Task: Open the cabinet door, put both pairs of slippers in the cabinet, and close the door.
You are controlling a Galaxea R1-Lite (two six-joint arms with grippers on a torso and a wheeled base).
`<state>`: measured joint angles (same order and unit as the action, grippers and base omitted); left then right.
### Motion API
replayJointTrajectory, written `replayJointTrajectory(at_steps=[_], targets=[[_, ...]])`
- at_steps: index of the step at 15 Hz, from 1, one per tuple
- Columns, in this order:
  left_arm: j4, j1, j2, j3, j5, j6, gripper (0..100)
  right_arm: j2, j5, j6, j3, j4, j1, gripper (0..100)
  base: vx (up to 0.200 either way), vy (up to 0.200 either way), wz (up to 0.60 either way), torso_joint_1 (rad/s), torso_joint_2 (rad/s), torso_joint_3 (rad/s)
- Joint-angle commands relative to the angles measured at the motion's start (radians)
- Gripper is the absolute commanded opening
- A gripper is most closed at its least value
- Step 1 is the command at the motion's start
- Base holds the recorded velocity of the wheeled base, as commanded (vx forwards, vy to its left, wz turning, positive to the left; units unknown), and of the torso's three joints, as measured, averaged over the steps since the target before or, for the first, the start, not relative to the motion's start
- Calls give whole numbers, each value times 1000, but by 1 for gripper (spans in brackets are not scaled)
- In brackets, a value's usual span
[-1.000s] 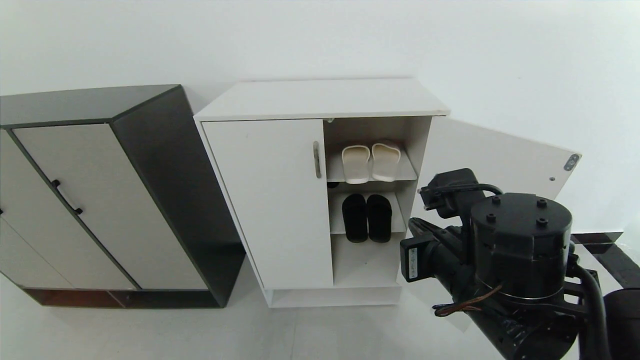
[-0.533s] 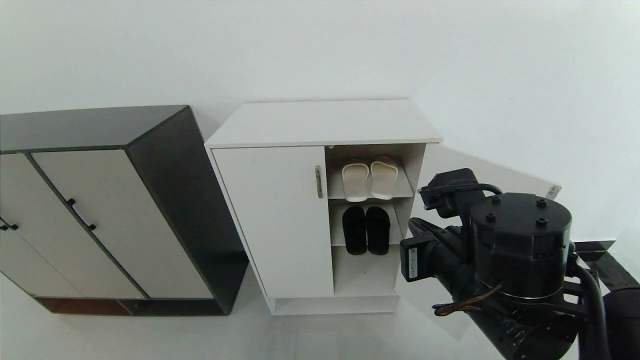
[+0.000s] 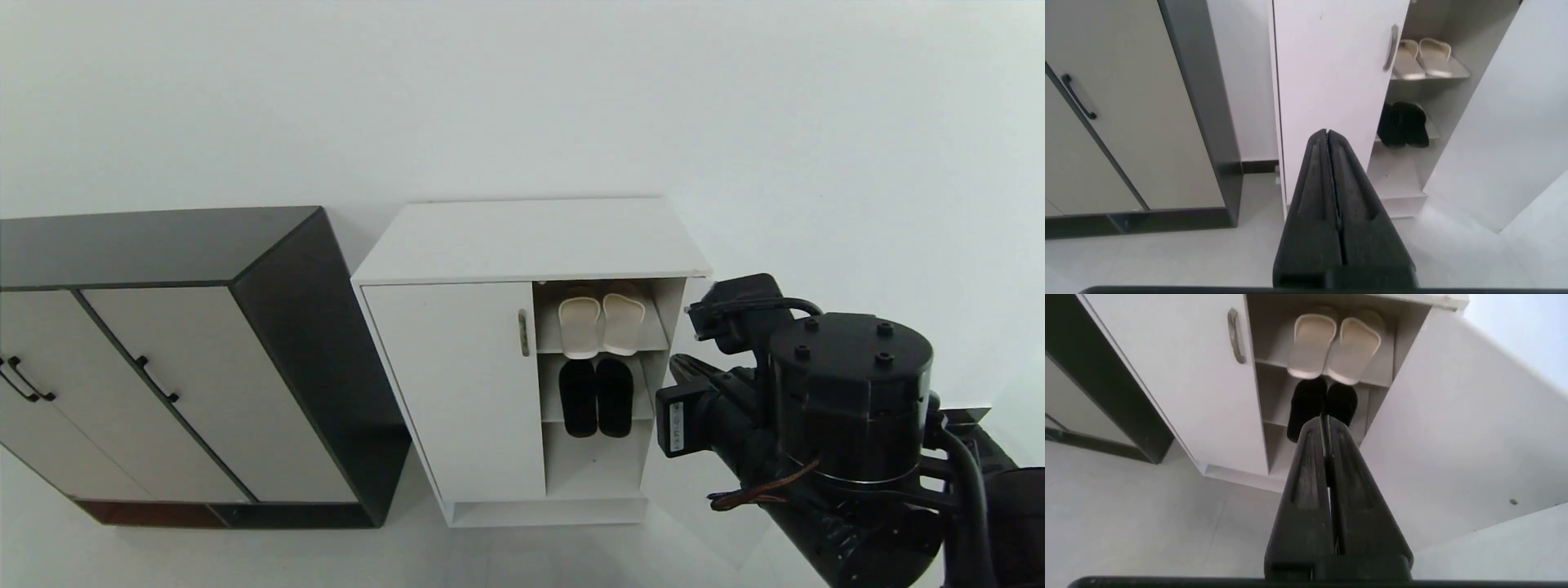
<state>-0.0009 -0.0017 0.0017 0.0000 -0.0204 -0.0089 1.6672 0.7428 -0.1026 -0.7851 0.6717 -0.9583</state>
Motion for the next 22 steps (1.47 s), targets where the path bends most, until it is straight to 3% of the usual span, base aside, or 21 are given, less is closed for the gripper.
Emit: replayJointTrajectory(at_steps=[1,6,14,15,18,21,22], targets=[[1,0,0,0,0,0,0,3,0,-2,1,0,1,0,0,0,0,178,-408,-227],[1,0,0,0,0,0,0,14,-8,-2,1,0,1,0,0,0,0,38,-85,-50],[1,0,0,0,0,0,0,25,-10,9,3,-1,43,0,0,0,-525,4,0,0],[1,0,0,0,0,0,0,26,-14,32,3,-1,75,0,0,0,0,0,0,0],[1,0,0,0,-1,1,0,57,-161,44,-51,-11,219,0,0,0,0,0,0,0],[1,0,0,0,-1,1,0,140,-187,35,-215,-96,351,0,0,0,0,0,0,0],[1,0,0,0,-1,1,0,190,-238,6,-332,-192,412,0,0,0,0,0,0,0]])
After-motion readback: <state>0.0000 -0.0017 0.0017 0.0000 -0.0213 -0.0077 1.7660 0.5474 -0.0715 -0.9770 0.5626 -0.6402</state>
